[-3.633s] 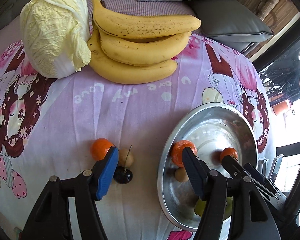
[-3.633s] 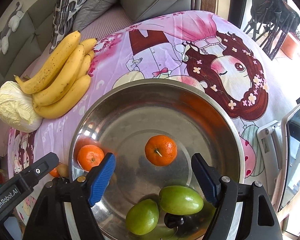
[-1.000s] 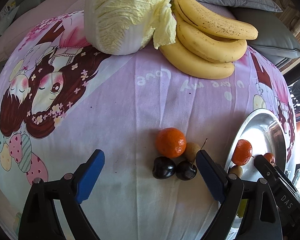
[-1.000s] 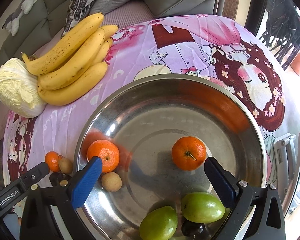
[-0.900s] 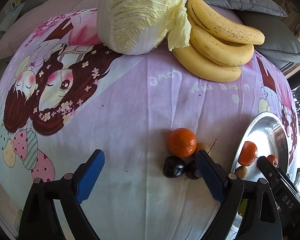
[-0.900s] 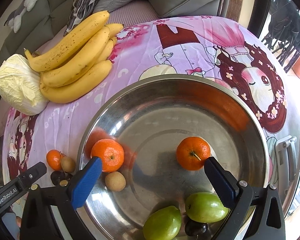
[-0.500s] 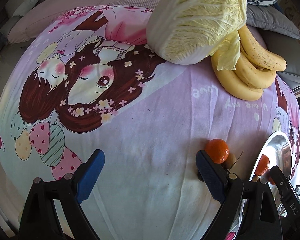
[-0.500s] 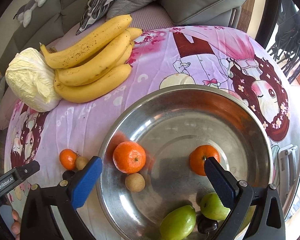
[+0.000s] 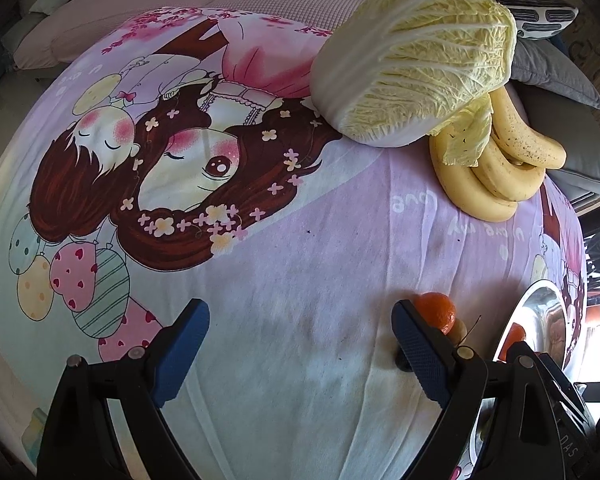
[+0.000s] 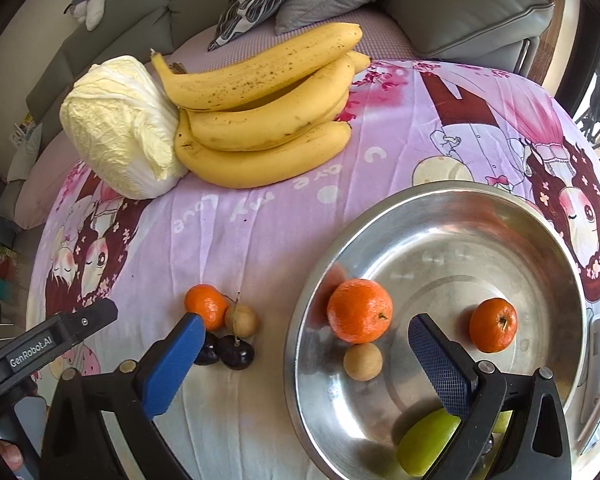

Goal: Organize fruits
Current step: 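Position both grippers around the pair of black cherries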

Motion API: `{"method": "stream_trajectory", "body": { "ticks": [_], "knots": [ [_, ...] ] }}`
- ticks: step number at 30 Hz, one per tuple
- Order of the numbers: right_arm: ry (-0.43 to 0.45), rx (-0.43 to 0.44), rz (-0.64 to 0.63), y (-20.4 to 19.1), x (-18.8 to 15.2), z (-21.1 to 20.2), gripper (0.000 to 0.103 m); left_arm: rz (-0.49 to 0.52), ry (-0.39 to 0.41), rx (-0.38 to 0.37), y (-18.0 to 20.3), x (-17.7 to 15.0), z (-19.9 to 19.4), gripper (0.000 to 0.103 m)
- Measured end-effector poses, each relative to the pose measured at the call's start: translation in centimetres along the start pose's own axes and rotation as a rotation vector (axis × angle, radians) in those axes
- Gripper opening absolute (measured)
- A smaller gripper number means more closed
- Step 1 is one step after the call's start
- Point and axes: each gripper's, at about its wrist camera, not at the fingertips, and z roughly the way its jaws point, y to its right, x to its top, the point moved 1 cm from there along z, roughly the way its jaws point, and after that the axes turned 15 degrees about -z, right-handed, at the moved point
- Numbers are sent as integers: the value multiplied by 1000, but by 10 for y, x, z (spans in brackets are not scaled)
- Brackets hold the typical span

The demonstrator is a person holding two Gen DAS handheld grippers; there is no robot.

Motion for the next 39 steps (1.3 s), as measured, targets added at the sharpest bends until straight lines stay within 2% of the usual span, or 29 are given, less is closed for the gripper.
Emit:
{"method": "stream_trajectory", "body": {
  "ticks": [7, 17, 21, 28, 32, 39],
  "knots": [
    [-24, 94, -8, -22, 9, 10, 103, -22, -16, 2, -5, 4, 8, 93],
    [-98, 76, -83, -50, 9, 29, 103, -48, -46, -10, -14, 9, 15, 93],
    [-77, 38, -110, -54, 9, 28, 103, -49, -61, -43, -16, 11, 18, 93],
    [-39, 67, -100, -50, 11, 22, 103, -46, -52, -48, -18, 14, 19, 93],
    [-51, 129, -111, -51, 9, 22, 103, -28, -43, -60, -15, 13, 19, 93],
    [-35, 117, -164, -57, 10, 23, 103, -8, -55, -76, -11, 12, 24, 93]
  ]
}}
